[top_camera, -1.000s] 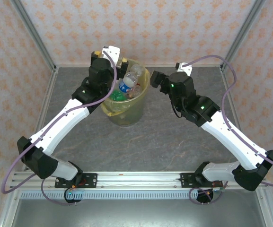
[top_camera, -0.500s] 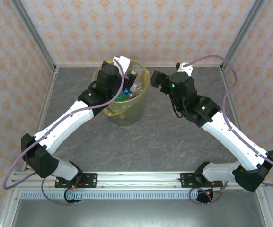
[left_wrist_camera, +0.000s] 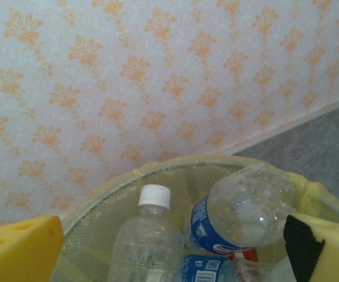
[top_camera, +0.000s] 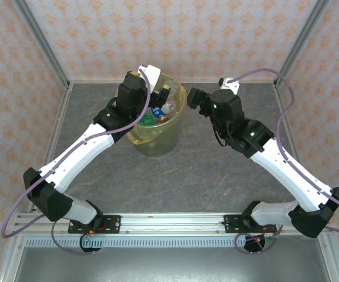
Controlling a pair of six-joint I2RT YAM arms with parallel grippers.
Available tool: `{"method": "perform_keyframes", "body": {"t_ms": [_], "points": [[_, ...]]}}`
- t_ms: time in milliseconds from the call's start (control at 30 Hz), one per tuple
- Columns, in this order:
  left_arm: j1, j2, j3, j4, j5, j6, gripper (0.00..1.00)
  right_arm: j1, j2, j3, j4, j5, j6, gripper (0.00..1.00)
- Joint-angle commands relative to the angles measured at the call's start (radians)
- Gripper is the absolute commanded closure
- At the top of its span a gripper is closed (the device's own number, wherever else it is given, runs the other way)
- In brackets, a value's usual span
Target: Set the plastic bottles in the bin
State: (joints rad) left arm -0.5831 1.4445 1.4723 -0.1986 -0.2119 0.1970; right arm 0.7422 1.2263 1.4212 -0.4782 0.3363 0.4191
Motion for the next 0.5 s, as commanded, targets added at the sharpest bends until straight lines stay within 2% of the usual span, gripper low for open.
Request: {"method": "perform_keyframes", "body": {"t_ms": [0, 200, 467], "points": [[-0.005, 0.002, 0.005, -0.037, 0.027, -0.035, 0.01, -0.007, -0.026, -0.006, 0.010, 0.015, 0.007, 0.00], [-0.005, -0.017, -0.029, -0.047, -0.020, -0.076, 0.01, -0.007, -0.031, -0.017, 0.009, 0.026, 0.003, 0.00], [0.043, -0.175, -0.048, -0.023, -0.101, -0.224, 0.01, -0.008, -0.053, -0.076, 0.046, 0.082, 0.002, 0.00]]}}
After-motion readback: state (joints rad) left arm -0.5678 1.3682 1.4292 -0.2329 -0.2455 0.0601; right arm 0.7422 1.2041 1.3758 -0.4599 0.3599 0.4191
